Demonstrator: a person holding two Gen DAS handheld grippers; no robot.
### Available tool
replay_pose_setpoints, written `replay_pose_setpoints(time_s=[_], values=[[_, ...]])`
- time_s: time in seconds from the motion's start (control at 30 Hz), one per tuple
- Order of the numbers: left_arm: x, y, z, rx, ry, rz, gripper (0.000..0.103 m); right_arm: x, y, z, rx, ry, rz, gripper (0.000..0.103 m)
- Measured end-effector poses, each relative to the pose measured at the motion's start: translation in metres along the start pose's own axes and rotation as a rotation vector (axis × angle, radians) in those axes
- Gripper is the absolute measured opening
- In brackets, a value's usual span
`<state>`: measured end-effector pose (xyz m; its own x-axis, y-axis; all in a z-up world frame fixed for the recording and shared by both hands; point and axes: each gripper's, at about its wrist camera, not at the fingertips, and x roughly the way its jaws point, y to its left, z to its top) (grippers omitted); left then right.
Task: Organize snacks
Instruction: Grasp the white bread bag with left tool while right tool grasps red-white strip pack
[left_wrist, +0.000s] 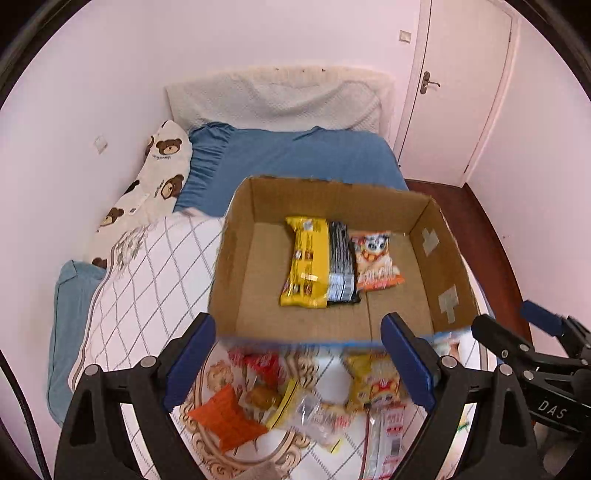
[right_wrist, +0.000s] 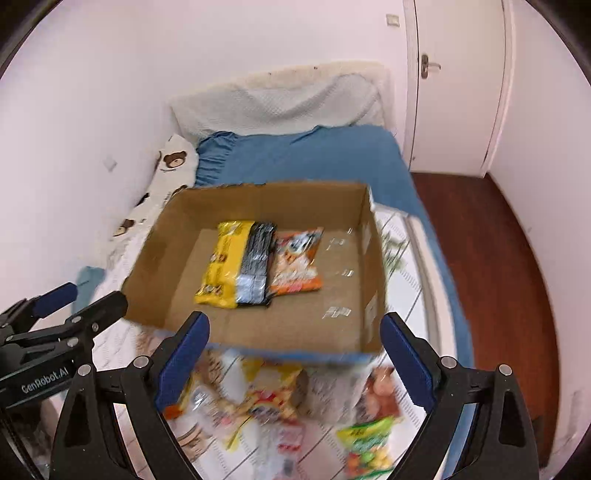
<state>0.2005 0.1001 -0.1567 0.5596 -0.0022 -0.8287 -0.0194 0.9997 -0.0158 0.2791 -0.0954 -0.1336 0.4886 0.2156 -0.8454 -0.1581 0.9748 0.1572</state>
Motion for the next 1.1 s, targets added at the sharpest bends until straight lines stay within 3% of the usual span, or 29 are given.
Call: replay_pose_setpoints(time_s=[0.07,0.2,0.27,0.3,0.33,0.43,0.6,0.67,0.73,0.87,1.1], values=[[0.002,0.012,-0.015,-0.007,0.031,0.004,0.092,-0.001,0.0,-0.015,0.021,0.023,0.014,0.096],[0.026,0.039,-0.057,-0.073,0.171,-0.007,0.091,0.02,-0.001,-0.058,0.097,0.122,0.028,0.094],[0.052,0.049,-0.084,-0.152,0.299,-0.078,0.091,0.038,-0.003,-0.084,0.147,0.187,0.035,0.083],[0.067,0.052,-0.096,-0.205,0.362,-0.114,0.091,0.047,-0.003,-0.096,0.166,0.216,0.038,0.071],[0.077,0.053,-0.105,-0.245,0.404,-0.149,0.091,0.053,-0.003,-0.105,0.18,0.234,0.038,0.066],[0.116,0.049,-0.126,-0.373,0.529,-0.245,0.086,0.074,-0.006,-0.136,0.232,0.289,0.029,0.065],[0.169,0.037,-0.139,-0.529,0.65,-0.307,0.086,0.091,-0.002,-0.162,0.244,0.327,0.015,0.065],[0.192,0.037,-0.147,-0.614,0.705,-0.341,0.079,0.097,-0.001,-0.168,0.245,0.338,0.012,0.065],[0.203,0.039,-0.151,-0.639,0.704,-0.349,0.057,0.103,0.001,-0.173,0.242,0.357,0.005,0.065],[0.195,0.033,-0.15,-0.455,0.644,-0.27,0.051,0.121,0.006,-0.179,0.215,0.398,0.002,0.065],[0.158,0.012,-0.177,0.037,0.595,-0.124,0.049,0.134,0.022,-0.189,0.115,0.464,-0.01,0.057]])
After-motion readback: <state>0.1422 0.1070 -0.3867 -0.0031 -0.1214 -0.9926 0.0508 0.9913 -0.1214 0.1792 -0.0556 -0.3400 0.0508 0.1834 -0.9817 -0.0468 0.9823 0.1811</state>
